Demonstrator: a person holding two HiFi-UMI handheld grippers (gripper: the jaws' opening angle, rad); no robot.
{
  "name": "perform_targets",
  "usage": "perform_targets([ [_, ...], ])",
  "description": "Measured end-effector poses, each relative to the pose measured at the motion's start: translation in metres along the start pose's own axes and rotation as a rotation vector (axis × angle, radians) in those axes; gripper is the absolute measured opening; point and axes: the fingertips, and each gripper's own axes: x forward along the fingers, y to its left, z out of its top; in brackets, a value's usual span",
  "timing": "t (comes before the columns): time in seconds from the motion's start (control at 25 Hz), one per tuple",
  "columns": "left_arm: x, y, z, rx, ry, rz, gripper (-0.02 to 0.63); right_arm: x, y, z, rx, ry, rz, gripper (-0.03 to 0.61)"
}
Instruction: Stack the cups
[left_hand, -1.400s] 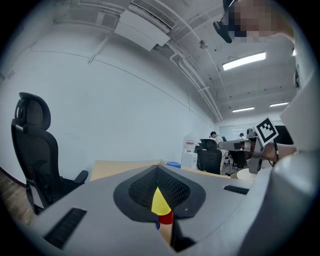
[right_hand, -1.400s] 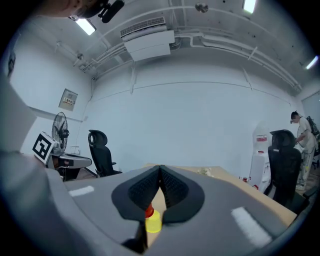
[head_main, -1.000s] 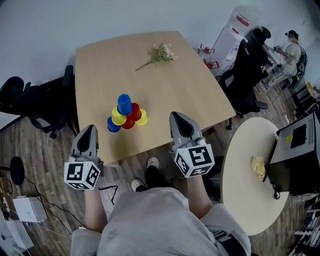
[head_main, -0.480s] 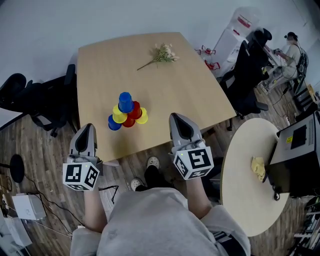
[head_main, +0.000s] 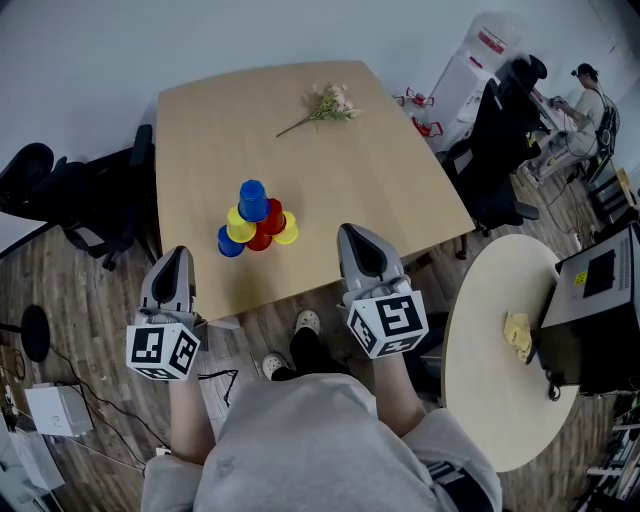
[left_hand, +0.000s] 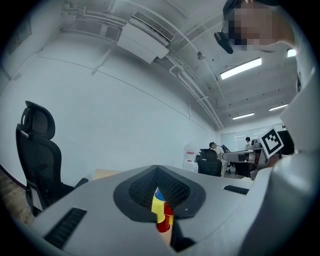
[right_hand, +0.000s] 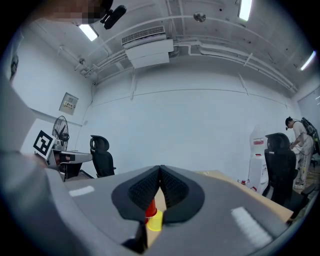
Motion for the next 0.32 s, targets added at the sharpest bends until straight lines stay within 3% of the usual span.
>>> perform_targets([
  [0.32,0.0002,0.0044,-0.0037,-0.017,0.002,-0.005,0.008,0.0026,0.0050,-0.0003,-0.013,0.011,0.000,0.012],
])
